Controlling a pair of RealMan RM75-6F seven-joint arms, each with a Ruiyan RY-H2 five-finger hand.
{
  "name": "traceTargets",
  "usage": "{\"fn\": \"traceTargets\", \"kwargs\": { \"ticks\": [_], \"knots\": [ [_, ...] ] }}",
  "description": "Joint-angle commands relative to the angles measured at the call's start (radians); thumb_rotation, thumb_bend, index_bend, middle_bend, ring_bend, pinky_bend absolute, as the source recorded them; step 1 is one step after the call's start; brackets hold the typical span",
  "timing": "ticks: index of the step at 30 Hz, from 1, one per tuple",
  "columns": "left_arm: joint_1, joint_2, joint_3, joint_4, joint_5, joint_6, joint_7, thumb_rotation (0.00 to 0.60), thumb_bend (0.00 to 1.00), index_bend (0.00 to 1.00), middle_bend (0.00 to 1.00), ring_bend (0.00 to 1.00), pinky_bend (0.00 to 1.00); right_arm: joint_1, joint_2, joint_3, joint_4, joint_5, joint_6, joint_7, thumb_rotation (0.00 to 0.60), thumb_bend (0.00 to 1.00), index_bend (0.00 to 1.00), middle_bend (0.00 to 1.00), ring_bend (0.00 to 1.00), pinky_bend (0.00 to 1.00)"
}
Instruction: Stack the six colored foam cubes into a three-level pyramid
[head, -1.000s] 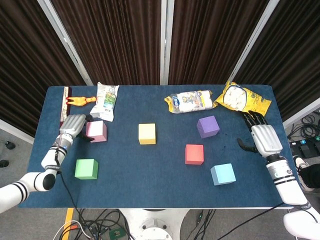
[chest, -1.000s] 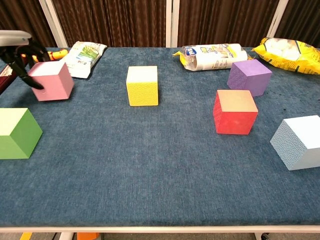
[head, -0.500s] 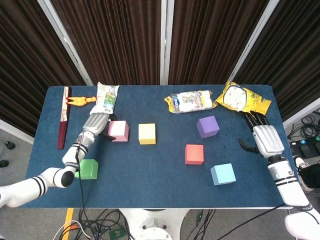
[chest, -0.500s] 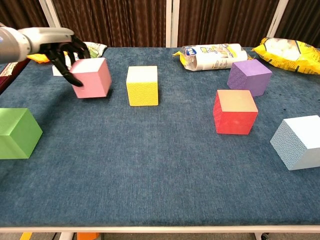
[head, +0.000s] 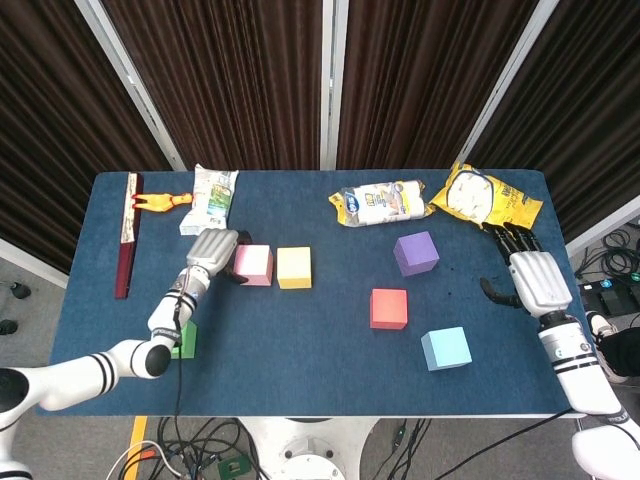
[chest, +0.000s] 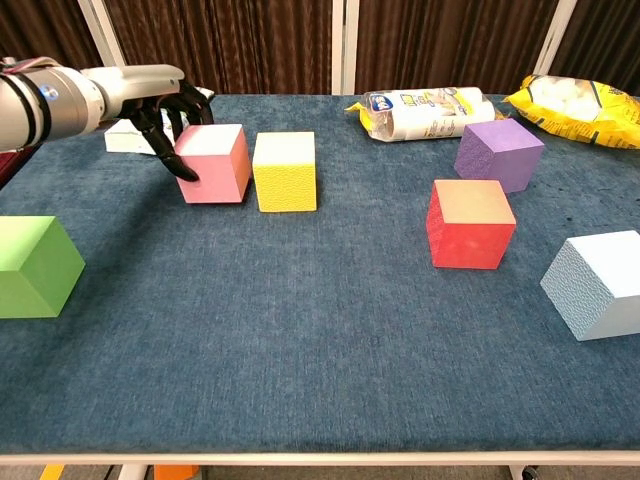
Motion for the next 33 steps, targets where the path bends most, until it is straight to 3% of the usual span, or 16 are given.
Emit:
{"fn": "traceTargets", "kwargs": {
  "ticks": [1,33],
  "knots": [
    [-0.004,-0.011,0.001,-0.006,-0.013,0.016,0.013,0.6,0.03,0.42,0.45,0.41,0.47,-0.002,0.001,0.0,0.001,0.0,0.001,0.0,0.6,0.3,0.0,0.11,0.04,0.06],
    [-0.036,-0.052,0.006,0.002,-0.062,0.053,0.085,0.6,0.03,0.41,0.44,0.41,0.47,-0.016,-0.001,0.007,0.004,-0.001,-0.003,0.004,0.6,0.3,0.0,0.11,0.04,0.06]
  ]
}}
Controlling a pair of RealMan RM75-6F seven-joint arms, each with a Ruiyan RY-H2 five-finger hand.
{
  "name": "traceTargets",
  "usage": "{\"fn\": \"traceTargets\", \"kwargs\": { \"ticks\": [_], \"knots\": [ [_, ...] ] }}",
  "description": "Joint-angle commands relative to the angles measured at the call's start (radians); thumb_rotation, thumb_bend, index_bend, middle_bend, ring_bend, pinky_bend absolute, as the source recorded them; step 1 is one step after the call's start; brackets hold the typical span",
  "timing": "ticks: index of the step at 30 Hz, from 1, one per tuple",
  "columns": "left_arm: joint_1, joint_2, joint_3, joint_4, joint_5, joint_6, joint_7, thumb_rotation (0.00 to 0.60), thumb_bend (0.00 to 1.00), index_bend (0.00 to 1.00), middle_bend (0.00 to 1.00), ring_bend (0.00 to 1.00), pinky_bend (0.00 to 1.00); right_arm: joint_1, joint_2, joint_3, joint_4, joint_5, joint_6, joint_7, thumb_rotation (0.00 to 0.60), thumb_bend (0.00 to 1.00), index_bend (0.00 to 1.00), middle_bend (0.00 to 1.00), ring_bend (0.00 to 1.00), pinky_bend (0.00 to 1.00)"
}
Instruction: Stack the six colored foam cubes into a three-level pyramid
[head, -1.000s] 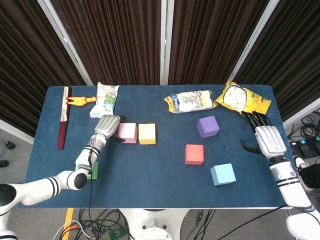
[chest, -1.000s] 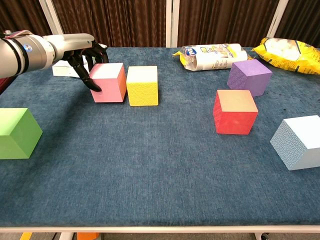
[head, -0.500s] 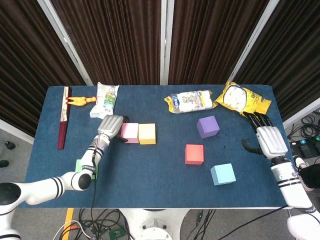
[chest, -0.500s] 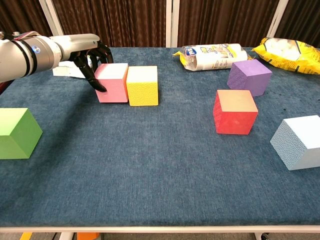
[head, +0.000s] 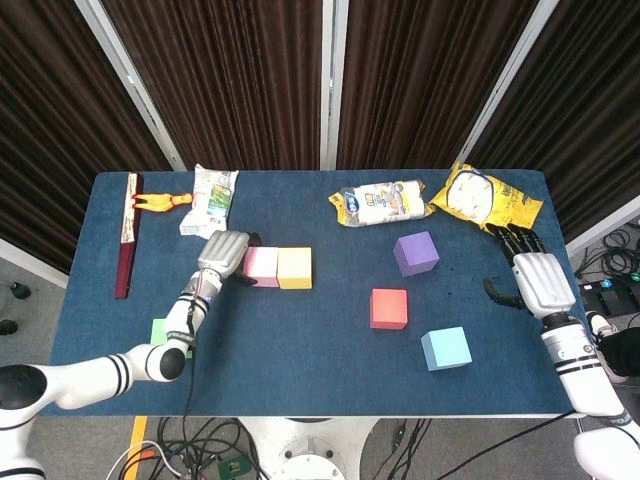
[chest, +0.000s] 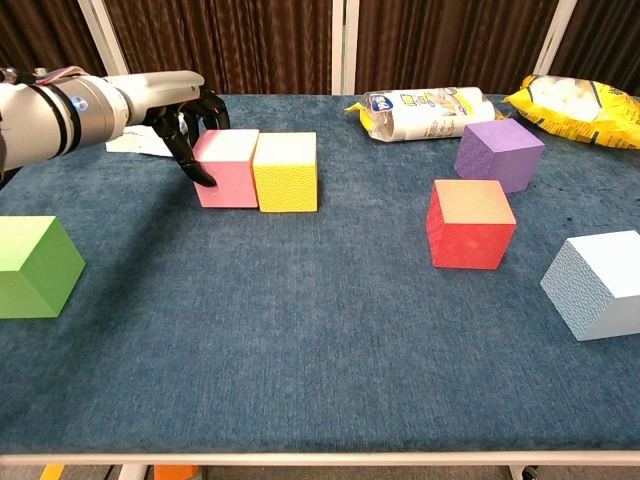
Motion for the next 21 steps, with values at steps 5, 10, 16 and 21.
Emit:
{"fn": "traceTargets", "kwargs": {
  "ticks": [5,10,16,21],
  "knots": [
    [-0.002,-0.01,0.002,0.005,-0.002,0.005,0.008,0.6,0.03,0.41,0.44,0.41,0.47,-0.003,0.001,0.001,0.0,0.0,0.001,0.001,0.6,0.3,0.0,0.11,0.04,0.06],
    [-0.004,-0.016,0.001,0.012,-0.005,0.007,0.012,0.6,0.03,0.41,0.44,0.41,0.46,-0.004,0.0,0.001,0.003,0.0,-0.001,0.002,0.6,0.3,0.0,0.11,0.04,0.06],
    [-0.007,-0.021,-0.001,0.019,-0.01,0.006,0.017,0.6,0.03,0.41,0.44,0.41,0.46,-0.005,-0.003,0.001,0.007,-0.002,-0.002,0.008,0.6,0.3,0.0,0.11,0.04,0.06],
    [-0.009,-0.024,-0.001,0.023,-0.015,0.0,0.021,0.6,0.03,0.4,0.43,0.41,0.46,-0.005,-0.004,0.002,0.012,-0.002,-0.004,0.012,0.6,0.3,0.0,0.11,0.04,0.06]
  ]
}}
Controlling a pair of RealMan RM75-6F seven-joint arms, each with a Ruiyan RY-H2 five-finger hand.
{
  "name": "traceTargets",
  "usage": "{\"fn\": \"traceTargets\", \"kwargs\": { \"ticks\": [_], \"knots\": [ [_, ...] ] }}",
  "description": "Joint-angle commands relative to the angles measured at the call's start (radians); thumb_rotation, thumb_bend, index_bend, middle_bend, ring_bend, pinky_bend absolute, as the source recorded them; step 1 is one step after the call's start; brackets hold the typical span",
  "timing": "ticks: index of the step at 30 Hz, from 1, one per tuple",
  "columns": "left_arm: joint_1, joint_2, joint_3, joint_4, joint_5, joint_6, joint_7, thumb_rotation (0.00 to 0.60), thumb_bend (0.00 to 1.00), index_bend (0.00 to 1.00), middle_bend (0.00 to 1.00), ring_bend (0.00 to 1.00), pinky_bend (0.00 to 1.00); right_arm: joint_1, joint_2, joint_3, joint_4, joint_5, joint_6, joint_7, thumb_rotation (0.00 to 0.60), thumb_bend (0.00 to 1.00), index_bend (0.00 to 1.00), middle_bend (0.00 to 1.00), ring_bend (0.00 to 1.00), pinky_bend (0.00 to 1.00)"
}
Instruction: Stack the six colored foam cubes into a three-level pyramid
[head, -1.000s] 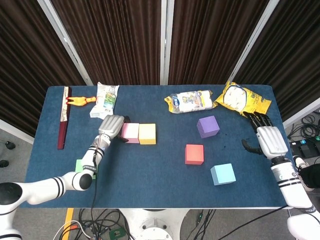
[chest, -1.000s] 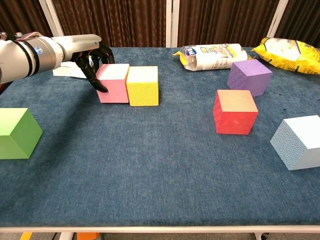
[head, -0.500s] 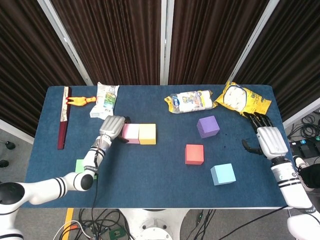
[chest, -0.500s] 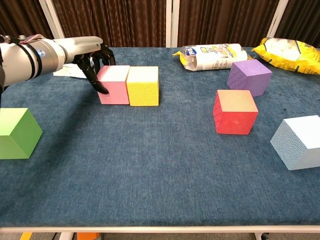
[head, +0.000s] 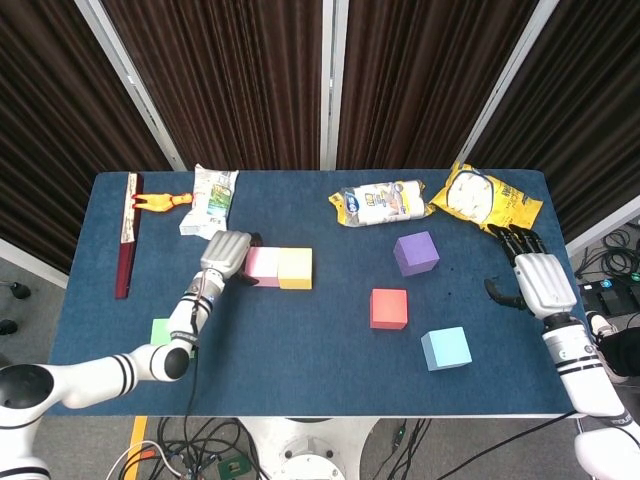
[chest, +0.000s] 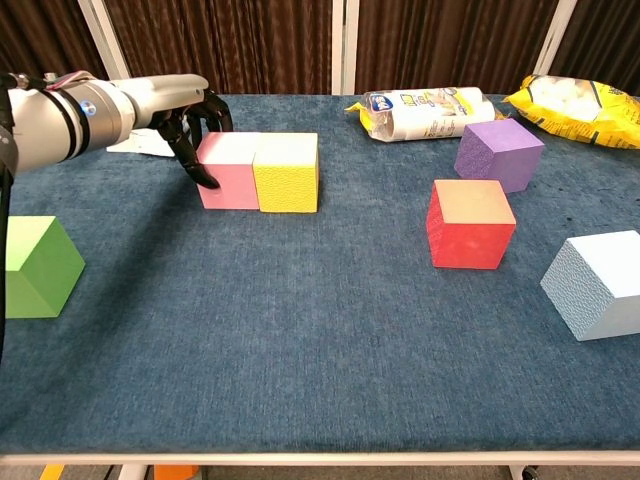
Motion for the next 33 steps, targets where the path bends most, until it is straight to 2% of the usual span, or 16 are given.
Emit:
{"fn": "traceTargets", "kwargs": {
  "ticks": [1,11,24,29,33],
  "knots": [
    [-0.002,-0.001,0.001,0.001,-0.004,-0.003,0.004,0.6,0.03,0.39,0.42,0.41,0.46,0.0,0.0,0.0,0.001,0.0,-0.001,0.001,0.6,0.3,0.0,0.11,0.04,0.06],
    [-0.005,-0.006,0.003,-0.004,-0.013,0.001,0.018,0.6,0.03,0.37,0.41,0.41,0.46,-0.002,0.0,0.001,0.004,-0.001,-0.001,0.006,0.6,0.3,0.0,0.11,0.04,0.06],
    [-0.006,0.003,0.006,-0.035,-0.043,0.015,0.051,0.6,0.01,0.18,0.29,0.39,0.46,-0.004,0.001,0.004,0.003,0.0,-0.002,0.009,0.6,0.3,0.0,0.11,0.04,0.06],
    [-0.005,0.026,0.015,-0.082,-0.066,0.027,0.08,0.6,0.0,0.1,0.2,0.35,0.45,-0.002,0.002,0.002,0.004,0.002,-0.011,0.013,0.6,0.3,0.0,0.11,0.04,0.06],
    [0.017,0.069,0.02,-0.154,-0.063,0.071,0.087,0.6,0.0,0.07,0.17,0.32,0.44,0.005,0.002,-0.003,0.011,0.002,-0.033,0.013,0.6,0.3,0.0,0.11,0.04,0.06]
  ]
}}
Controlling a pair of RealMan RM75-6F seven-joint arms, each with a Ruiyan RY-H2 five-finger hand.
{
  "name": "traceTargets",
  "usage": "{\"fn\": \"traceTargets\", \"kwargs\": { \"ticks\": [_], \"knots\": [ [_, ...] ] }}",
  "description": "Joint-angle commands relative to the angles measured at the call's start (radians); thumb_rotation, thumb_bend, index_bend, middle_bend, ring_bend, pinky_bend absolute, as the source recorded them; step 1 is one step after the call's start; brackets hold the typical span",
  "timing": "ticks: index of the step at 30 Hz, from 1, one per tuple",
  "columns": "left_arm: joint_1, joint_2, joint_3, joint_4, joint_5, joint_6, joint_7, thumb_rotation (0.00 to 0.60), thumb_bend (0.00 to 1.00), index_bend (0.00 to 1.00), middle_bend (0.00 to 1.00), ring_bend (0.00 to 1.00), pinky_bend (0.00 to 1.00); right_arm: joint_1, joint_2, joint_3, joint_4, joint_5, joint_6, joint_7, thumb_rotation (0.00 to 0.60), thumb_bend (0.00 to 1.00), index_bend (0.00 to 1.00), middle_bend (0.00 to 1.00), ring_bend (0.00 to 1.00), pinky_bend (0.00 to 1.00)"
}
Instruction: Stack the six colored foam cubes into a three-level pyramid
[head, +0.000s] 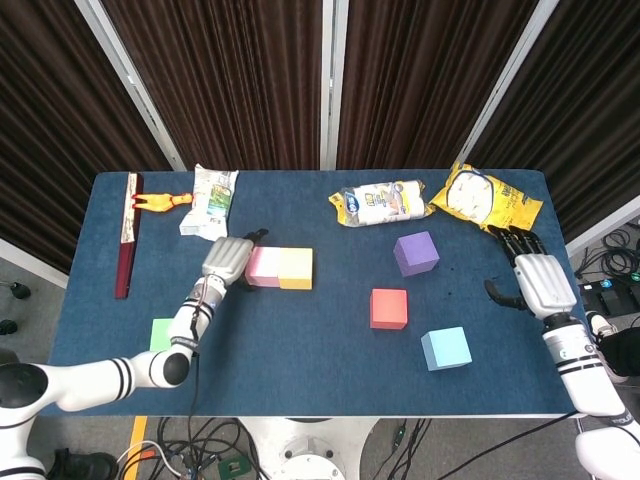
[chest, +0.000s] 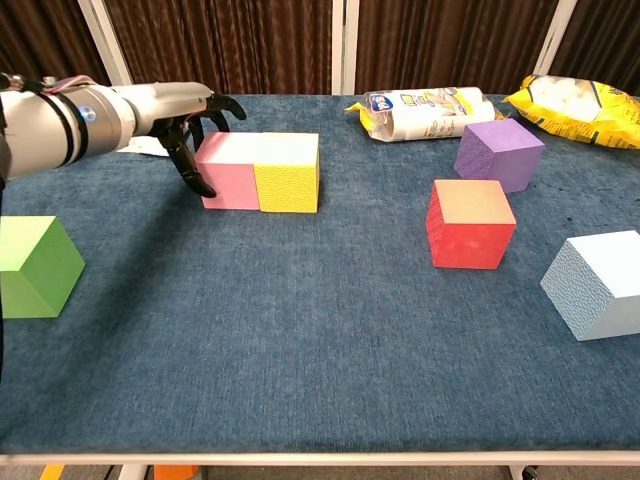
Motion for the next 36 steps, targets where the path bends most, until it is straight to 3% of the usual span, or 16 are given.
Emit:
{"fn": "traceTargets", "kwargs": {
  "ticks": [1,7,15,19,30,36],
  "knots": [
    [0.023,0.045,0.007,-0.064,0.004,0.042,0.007,0.6,0.0,0.07,0.16,0.32,0.43,0.008,-0.001,-0.005,0.005,-0.001,-0.018,0.0,0.6,0.3,0.0,0.1,0.04,0.06],
    [0.088,0.168,0.018,-0.186,0.037,0.11,-0.018,0.6,0.0,0.07,0.16,0.28,0.41,0.026,-0.001,-0.038,-0.023,-0.053,-0.069,0.021,0.6,0.28,0.0,0.11,0.04,0.06],
    [0.203,0.294,0.042,-0.282,0.158,0.225,-0.104,0.6,0.0,0.08,0.16,0.23,0.36,0.072,-0.069,-0.076,-0.036,-0.112,-0.144,0.031,0.6,0.11,0.0,0.13,0.05,0.06],
    [0.239,0.326,0.052,-0.315,0.195,0.255,-0.124,0.6,0.0,0.08,0.16,0.22,0.34,0.102,-0.137,-0.067,-0.013,-0.096,-0.167,-0.002,0.6,0.06,0.0,0.14,0.06,0.07],
    [0.279,0.347,0.05,-0.34,0.245,0.271,-0.152,0.6,0.0,0.08,0.16,0.22,0.34,0.166,-0.296,-0.029,0.054,0.01,-0.212,-0.083,0.6,0.06,0.0,0.2,0.09,0.14],
    [0.291,0.358,0.044,-0.344,0.248,0.264,-0.161,0.6,0.0,0.08,0.16,0.2,0.34,0.177,-0.343,-0.029,0.083,0.032,-0.208,-0.111,0.6,0.09,0.07,0.27,0.17,0.17]
  ]
}}
